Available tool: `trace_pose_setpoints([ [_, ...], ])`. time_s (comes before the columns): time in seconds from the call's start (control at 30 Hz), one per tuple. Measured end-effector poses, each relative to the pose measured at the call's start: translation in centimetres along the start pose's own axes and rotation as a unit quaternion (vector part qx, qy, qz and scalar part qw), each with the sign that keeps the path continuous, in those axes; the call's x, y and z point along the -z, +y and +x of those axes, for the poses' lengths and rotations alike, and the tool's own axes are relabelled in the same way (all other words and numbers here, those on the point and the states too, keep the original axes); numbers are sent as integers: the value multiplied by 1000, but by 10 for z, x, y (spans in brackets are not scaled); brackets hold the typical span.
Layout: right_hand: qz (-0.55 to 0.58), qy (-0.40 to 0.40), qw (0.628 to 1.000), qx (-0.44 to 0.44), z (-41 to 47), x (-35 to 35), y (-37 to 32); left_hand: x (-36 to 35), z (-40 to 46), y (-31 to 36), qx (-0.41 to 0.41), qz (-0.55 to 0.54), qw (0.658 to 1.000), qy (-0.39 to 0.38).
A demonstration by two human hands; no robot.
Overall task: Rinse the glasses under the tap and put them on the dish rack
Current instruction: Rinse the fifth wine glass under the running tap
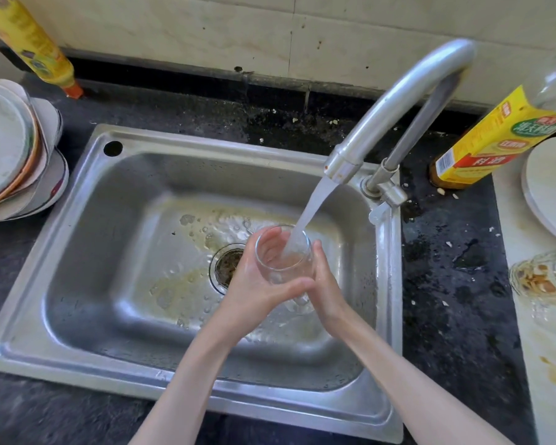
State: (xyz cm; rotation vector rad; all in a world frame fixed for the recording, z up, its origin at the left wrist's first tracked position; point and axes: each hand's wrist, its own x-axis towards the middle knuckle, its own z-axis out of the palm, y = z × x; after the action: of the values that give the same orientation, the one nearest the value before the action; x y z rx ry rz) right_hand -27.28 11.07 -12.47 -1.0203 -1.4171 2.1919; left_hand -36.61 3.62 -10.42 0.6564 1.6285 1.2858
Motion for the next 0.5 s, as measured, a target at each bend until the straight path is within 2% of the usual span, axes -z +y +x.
trace_pose_setpoints([
  [0.1, 8, -8, 1000, 11, 1, -2, 0, 5, -2, 6, -19, 44, 999, -5],
  [0.2, -41, -13, 999, 31, 1, 1, -2, 10, -9, 7, -24, 89, 996, 1],
  [0.3, -108, 15, 993, 45, 4, 8, -4, 13, -18, 6, -37, 112, 993, 20],
  [0.4, -277, 59, 954, 95, 9, 16, -11, 16, -24, 2, -69, 121, 988, 67],
  [0.47, -372, 82, 917, 118, 12, 21, -18, 18, -24, 0, -141, 184, 965, 125],
  [0.5, -386, 86, 910, 122, 13, 24, -22, 19, -24, 1, -189, 222, 944, 153],
])
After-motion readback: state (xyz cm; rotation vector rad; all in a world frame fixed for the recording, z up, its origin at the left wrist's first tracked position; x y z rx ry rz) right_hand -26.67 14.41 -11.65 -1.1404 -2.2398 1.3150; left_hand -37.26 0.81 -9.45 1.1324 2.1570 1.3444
